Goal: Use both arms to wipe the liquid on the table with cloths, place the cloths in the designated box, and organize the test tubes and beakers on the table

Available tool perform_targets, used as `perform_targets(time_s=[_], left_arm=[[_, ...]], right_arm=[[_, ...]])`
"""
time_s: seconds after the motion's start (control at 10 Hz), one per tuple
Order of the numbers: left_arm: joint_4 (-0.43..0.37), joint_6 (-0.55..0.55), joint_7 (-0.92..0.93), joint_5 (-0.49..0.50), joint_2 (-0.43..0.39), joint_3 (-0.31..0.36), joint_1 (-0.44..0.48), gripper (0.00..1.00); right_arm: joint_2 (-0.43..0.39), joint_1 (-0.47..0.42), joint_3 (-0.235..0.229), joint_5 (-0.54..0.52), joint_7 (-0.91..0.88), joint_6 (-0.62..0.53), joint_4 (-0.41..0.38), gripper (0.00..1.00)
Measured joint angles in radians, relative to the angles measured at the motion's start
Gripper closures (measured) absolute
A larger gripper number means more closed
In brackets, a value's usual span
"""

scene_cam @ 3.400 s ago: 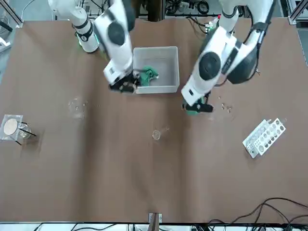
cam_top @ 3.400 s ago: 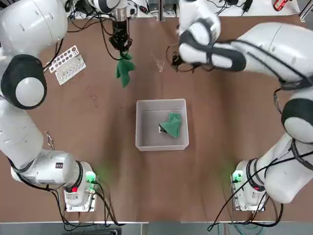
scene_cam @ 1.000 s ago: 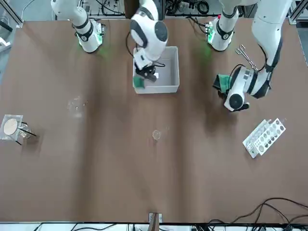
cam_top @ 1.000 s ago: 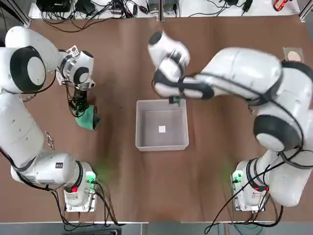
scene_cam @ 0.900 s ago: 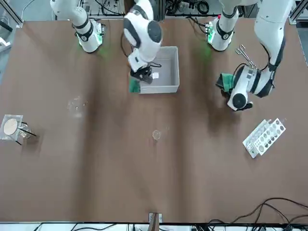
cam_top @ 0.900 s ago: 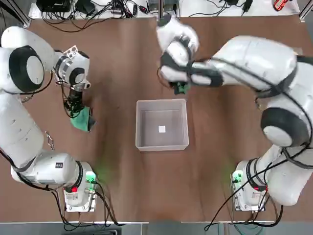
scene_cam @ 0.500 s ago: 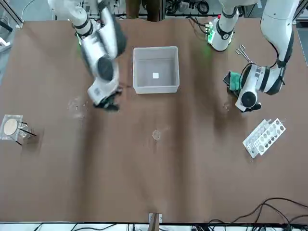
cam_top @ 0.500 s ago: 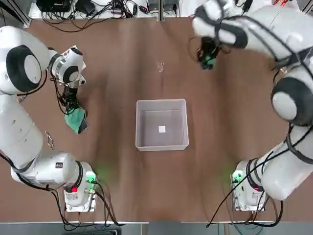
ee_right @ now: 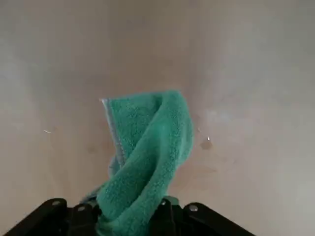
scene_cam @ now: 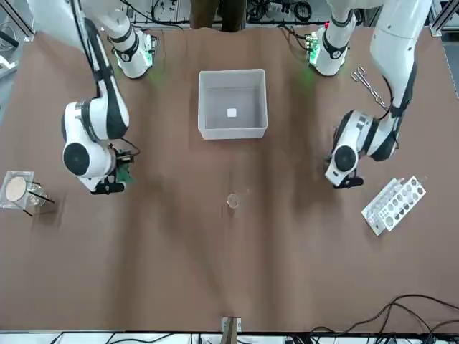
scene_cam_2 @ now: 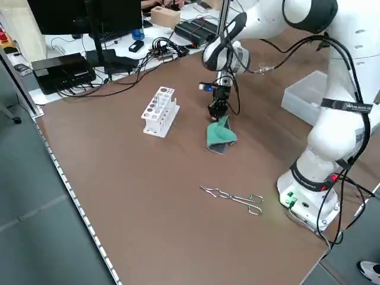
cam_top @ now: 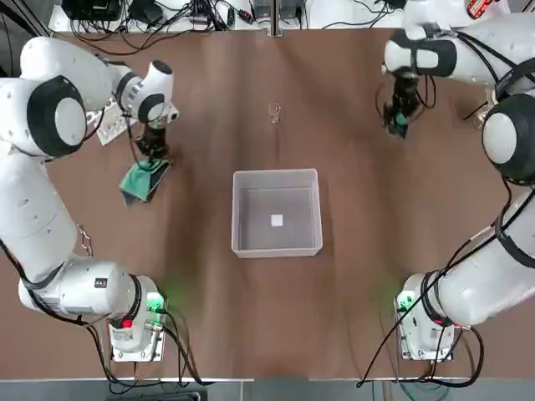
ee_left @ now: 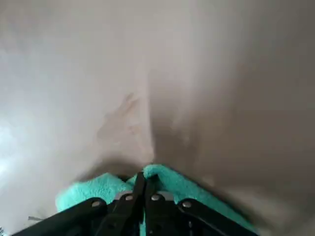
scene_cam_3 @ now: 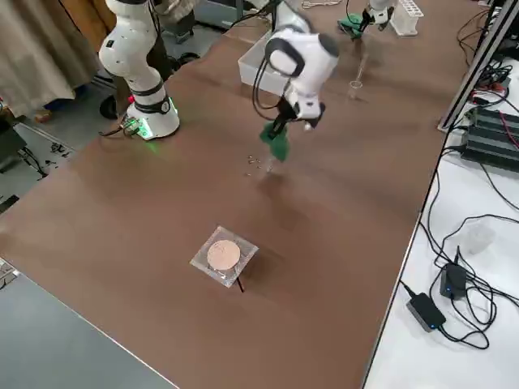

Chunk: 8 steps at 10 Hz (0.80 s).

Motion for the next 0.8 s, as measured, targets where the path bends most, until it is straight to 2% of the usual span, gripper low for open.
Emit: perform_targets(time_s=[0.2,0.4,0.6,0.8], left_arm=[[0.141,0.003,-0.081,-0.068,0.054,-0.089,-0.001,0.97],[0.219,0.000,-0.212,-0.078,0.085,-0.159,-0.020,0.97],[0.243,-0.006,-0.268,-0.078,0.107,-0.164,-0.035,0.97],[0.244,-0.022,-0.271,-0.078,0.126,-0.095,-0.026,0.97]], right_arm=[[-0.002,-0.027,0.003,0.000,-0.028,0.063,-0.088,0.87],[-0.002,-0.076,0.005,0.000,-0.094,0.196,-0.198,0.87],[-0.002,-0.106,0.007,0.005,-0.123,0.297,-0.305,0.87],[-0.011,-0.106,0.009,0.007,-0.123,0.365,-0.350,0.87]])
